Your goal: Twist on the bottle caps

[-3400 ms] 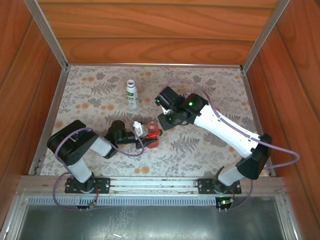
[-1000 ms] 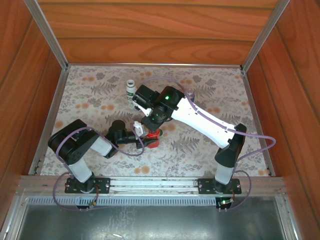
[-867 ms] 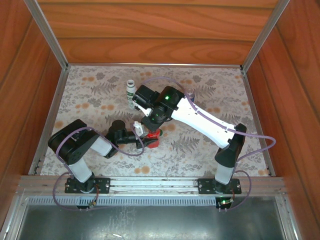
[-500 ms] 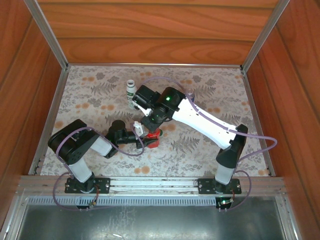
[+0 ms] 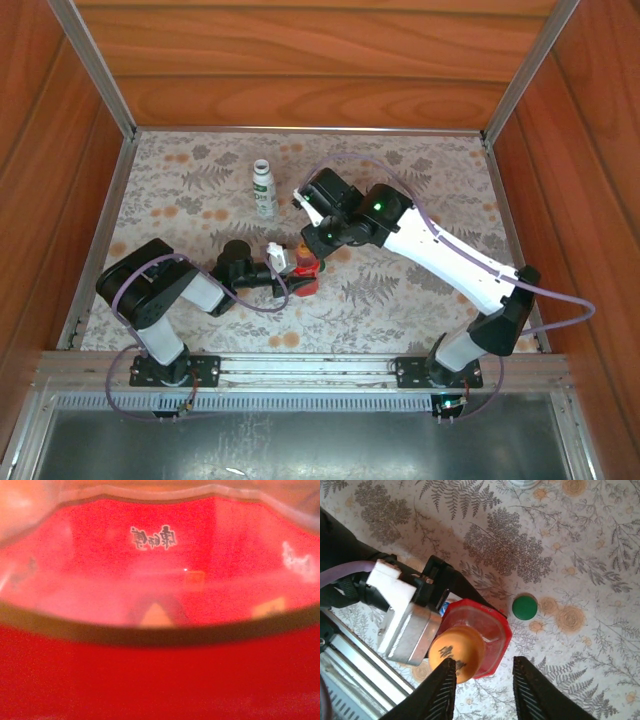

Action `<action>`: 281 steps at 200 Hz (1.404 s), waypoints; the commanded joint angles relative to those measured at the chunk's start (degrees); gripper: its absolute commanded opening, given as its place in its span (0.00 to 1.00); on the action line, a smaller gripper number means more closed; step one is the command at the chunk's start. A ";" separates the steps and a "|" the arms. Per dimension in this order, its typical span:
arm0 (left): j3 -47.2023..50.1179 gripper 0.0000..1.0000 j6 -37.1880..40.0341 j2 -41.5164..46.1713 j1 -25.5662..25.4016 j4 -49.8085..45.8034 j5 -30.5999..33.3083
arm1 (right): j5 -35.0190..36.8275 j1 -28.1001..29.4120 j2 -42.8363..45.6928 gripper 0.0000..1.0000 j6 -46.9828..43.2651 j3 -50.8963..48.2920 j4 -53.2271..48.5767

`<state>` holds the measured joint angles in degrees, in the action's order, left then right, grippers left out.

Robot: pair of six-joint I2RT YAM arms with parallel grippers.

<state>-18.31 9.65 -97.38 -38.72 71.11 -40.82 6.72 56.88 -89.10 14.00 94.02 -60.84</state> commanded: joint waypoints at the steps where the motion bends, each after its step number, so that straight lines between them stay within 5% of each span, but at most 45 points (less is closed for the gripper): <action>1: 0.38 0.53 0.52 0.42 0.31 -1.06 -0.80 | -2.53 -0.36 -0.02 0.34 1.11 -0.84 1.77; 207: 0.64 0.53 0.37 0.85 0.17 -1.08 -0.97 | -4.86 -2.60 0.17 0.19 6.95 -8.05 2.66; 281: 0.46 0.53 0.43 0.52 0.15 -1.06 -0.87 | -1.60 -0.85 0.13 0.43 1.38 -2.54 1.64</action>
<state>-18.31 9.45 -97.27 -38.72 70.96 -40.82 1.52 54.81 -87.13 18.13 88.42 -54.94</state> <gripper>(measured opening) 0.533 0.385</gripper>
